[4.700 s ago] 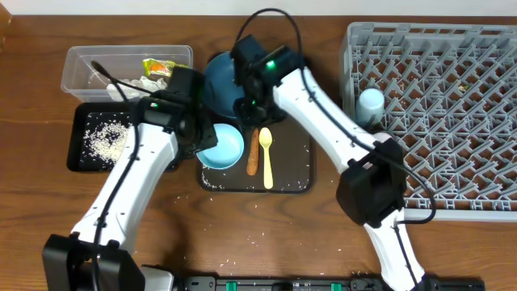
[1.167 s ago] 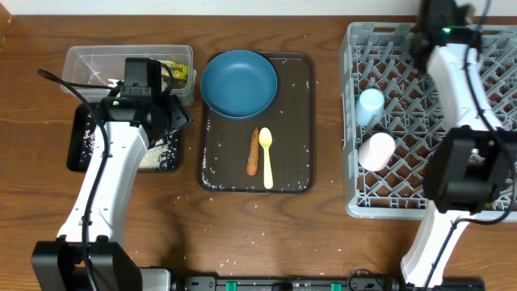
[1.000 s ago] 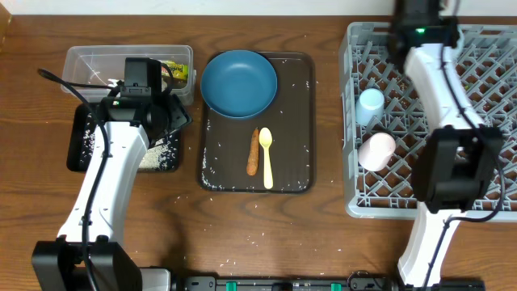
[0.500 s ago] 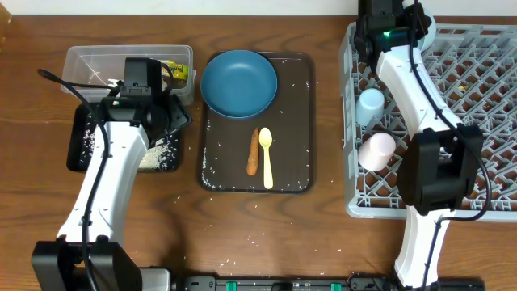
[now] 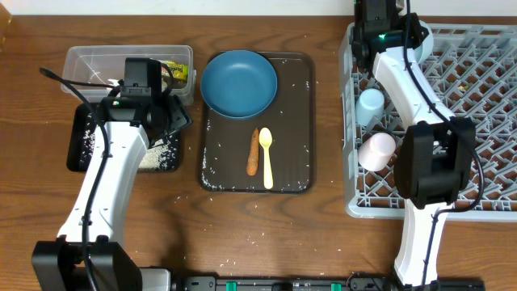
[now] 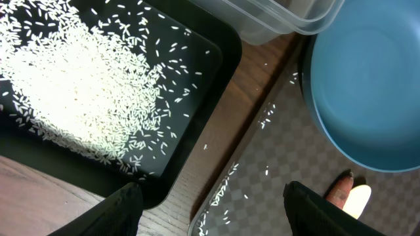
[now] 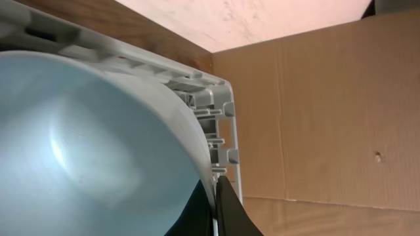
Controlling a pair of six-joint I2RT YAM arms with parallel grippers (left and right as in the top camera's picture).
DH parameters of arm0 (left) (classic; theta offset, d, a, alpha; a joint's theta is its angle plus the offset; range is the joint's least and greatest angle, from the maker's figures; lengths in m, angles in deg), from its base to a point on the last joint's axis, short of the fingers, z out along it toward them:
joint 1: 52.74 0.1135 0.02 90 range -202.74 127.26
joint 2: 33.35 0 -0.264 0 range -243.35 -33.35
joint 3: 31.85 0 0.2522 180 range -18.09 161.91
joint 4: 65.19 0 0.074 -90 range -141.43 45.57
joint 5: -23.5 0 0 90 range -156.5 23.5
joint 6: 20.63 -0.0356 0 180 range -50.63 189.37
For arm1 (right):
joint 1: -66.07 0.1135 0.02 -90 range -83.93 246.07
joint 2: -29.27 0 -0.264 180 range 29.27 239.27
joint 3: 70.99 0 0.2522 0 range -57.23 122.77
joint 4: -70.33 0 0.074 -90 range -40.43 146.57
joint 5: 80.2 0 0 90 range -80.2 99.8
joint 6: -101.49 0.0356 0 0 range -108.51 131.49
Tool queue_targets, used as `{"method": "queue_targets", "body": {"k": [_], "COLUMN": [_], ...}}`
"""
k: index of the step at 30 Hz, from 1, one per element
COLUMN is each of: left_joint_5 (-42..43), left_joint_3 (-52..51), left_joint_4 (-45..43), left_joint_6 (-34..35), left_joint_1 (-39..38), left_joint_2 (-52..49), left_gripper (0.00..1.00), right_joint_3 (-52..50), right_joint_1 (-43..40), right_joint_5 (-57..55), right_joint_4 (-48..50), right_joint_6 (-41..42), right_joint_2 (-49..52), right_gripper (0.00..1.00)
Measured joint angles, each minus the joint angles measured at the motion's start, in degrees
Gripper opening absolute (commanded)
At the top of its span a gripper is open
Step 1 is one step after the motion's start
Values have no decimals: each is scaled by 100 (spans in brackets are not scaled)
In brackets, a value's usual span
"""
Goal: Sort waste into correct bins and load items into the dishwasher rack
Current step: 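Lower light-blue bowl into rack upper area with right gripper, then move right gripper back to teal plate on dark tray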
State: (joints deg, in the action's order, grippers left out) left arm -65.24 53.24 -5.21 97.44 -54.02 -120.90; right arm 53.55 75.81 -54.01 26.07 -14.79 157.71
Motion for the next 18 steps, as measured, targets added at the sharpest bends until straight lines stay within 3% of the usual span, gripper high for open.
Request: {"method": "queue_targets", "body": {"k": [5,11,18], "left_joint_5": [0,0,-2], "left_joint_3": [0,0,0], "left_joint_4": [-2,-2,-20], "left_joint_6": [-13,-74,-92], "left_joint_1": [0,0,0], "left_joint_2": [0,0,0], "left_gripper": [72,71,71], "right_joint_3": [7,103,151], "right_joint_1": [2,44,138], "right_joint_5": [-9,212,470], "right_joint_4": [-251,-1257,-1674], "right_joint_6": [11,57,522], "right_joint_2": [0,-44,-136], "right_gripper": [1,1,3]}}
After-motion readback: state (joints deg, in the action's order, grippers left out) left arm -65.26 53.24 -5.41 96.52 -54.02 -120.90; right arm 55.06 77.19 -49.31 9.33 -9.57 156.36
